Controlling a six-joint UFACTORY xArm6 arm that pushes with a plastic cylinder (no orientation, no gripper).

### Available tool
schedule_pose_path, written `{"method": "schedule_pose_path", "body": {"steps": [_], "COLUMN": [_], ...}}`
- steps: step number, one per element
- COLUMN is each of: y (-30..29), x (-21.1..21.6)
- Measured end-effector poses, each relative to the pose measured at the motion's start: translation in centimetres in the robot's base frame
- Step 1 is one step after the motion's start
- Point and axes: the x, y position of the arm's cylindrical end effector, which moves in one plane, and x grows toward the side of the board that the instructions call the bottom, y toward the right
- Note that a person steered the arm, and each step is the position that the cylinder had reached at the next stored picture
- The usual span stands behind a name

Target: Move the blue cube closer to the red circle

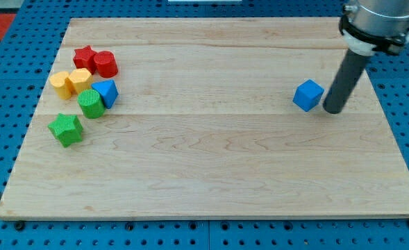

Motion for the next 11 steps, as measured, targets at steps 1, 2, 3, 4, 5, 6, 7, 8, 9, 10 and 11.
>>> {"method": "schedule_pose_path", "body": {"steps": [1,2,3,4,5,6,7,8,9,10,11], "y": [-8.2,-3.6,1.3,-3.2,-11.9,-22.1,-30.2,-30.4,-33.2,-35.2,-35.2], "x": [-3.4,-3.3,0.3,-8.3,-10.4,-10.6,-11.1,-14.0,-14.2,-11.9,-11.6]}}
